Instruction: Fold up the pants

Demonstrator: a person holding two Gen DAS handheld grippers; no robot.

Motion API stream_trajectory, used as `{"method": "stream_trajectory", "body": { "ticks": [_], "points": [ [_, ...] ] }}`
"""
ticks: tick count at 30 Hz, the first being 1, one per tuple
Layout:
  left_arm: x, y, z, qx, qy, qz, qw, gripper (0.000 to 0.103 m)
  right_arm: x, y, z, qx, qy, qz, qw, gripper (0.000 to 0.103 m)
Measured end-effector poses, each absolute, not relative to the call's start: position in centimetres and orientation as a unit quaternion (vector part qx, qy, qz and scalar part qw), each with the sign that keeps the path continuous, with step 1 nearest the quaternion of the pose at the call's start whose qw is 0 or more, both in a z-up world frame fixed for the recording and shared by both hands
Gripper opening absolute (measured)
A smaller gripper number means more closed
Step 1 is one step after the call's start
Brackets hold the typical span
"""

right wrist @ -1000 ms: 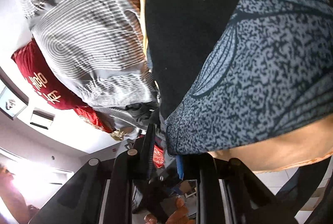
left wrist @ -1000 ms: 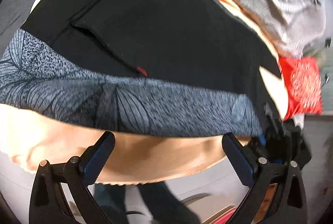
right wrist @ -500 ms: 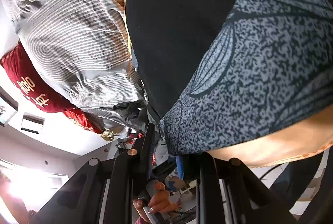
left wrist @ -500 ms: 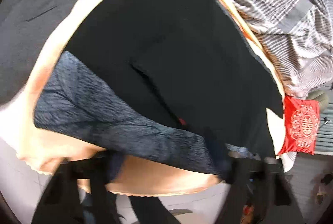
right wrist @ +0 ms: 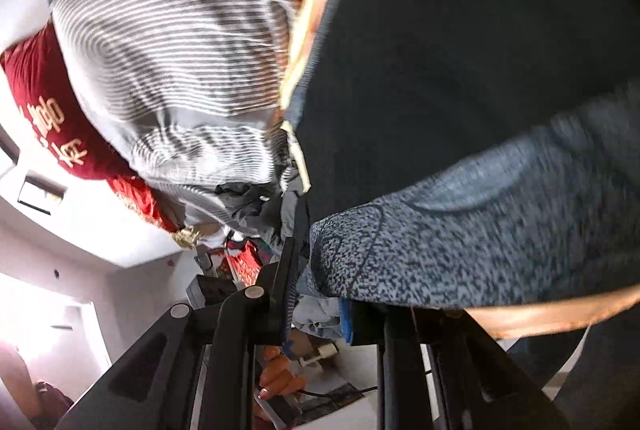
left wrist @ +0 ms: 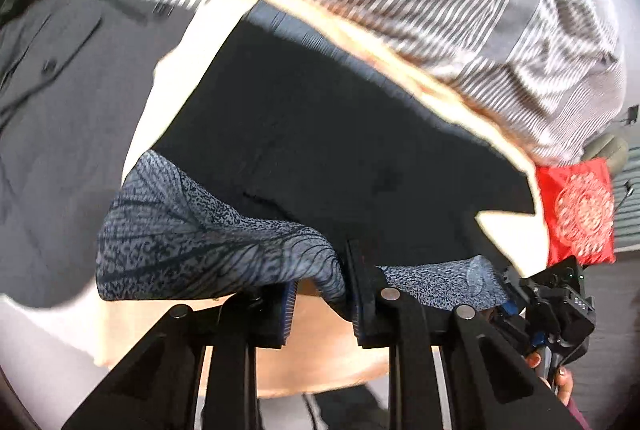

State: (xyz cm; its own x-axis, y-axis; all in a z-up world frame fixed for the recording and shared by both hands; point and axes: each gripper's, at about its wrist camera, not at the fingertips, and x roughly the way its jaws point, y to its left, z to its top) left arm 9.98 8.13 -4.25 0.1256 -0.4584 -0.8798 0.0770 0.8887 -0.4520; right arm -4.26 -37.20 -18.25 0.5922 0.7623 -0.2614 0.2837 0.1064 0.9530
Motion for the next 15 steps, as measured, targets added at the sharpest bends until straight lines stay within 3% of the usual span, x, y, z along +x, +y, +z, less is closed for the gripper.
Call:
{"method": "stream_trajectory", "body": {
  "ticks": [7, 15],
  "points": [
    [19.0, 2.7, -3.7, -0.135, 0.613, -0.158, 0.763, 0.024, 5.7, -40.8, -15.8, 0.592, 0.459, 0.221, 0.625, 0.020],
    [28.6, -1.3, -9.1, -0.100, 0.624, -0.092, 0.769, 0.024, 18.6, -43.7, -20.2, 0.591, 0.519, 0.227, 0.574, 0.020]
  ]
}}
